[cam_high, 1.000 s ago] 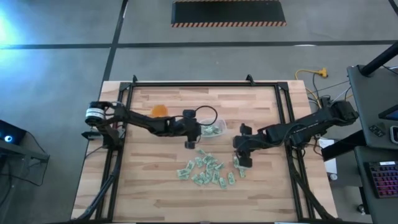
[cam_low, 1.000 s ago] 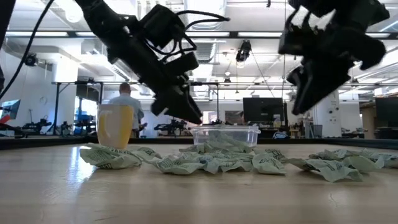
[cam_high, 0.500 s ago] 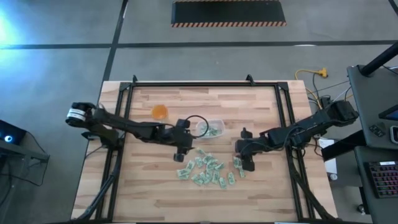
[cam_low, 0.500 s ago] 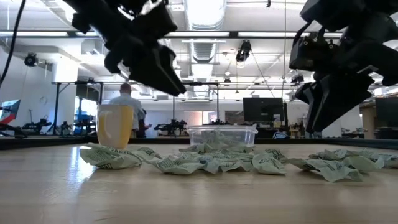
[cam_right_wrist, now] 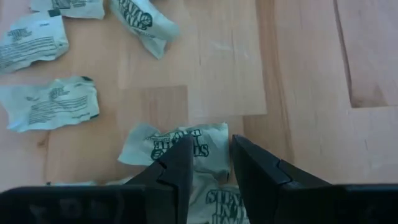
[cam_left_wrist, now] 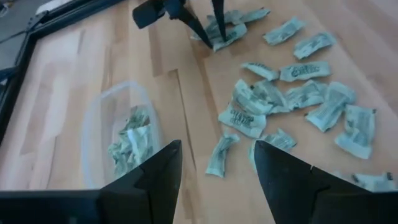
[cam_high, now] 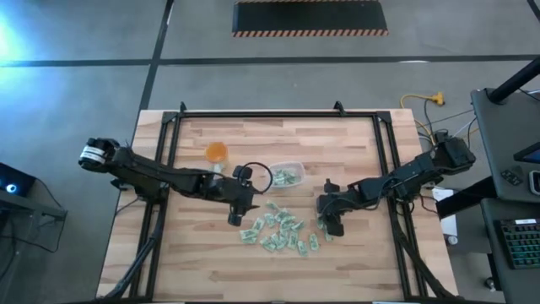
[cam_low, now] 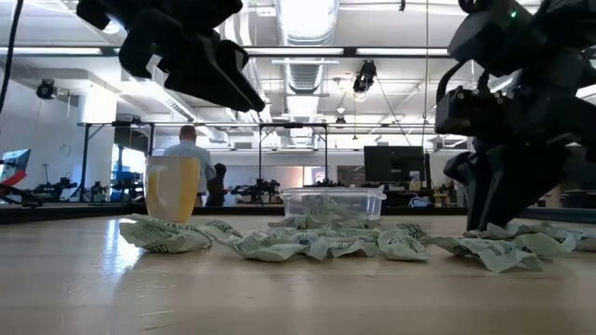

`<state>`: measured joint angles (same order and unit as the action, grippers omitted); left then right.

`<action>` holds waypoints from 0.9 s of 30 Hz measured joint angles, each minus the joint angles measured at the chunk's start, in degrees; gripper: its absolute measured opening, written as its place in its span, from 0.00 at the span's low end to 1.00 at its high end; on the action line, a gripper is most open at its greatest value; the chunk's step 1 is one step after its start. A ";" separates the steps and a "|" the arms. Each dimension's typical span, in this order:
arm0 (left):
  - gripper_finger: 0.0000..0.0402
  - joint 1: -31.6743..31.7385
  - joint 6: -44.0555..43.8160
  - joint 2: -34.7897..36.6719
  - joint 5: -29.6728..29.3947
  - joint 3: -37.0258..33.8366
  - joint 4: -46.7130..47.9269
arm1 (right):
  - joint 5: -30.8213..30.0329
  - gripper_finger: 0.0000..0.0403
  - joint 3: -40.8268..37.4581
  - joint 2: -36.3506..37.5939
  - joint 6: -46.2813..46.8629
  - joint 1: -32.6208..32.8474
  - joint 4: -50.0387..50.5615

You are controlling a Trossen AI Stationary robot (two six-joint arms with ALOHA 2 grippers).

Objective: Pick and place Stevia / Truvia into bins
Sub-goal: Put the stevia packet into the transparent bin

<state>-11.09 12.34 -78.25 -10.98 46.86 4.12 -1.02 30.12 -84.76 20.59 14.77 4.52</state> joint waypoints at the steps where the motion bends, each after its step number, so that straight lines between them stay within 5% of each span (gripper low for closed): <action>1: 0.46 0.00 0.02 0.41 -0.04 -0.36 -0.33 | -0.05 0.25 0.33 -0.51 -0.28 -0.01 0.13; 12: 0.46 -0.17 -0.10 1.37 -1.80 -2.02 -0.04 | -1.73 0.04 0.54 -0.47 -5.01 -0.01 0.16; 18: 0.46 -0.17 -2.05 1.37 -1.84 -2.02 2.14 | -4.44 0.03 2.29 -0.33 -10.40 -0.01 0.08; 27: 0.46 -0.17 -8.15 1.37 -1.34 -2.21 11.45 | -26.33 0.03 9.67 -0.19 -25.11 -0.31 -0.56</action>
<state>-11.27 4.19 -76.88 -12.32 44.64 15.57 -27.34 39.78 -84.95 -4.52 14.47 3.96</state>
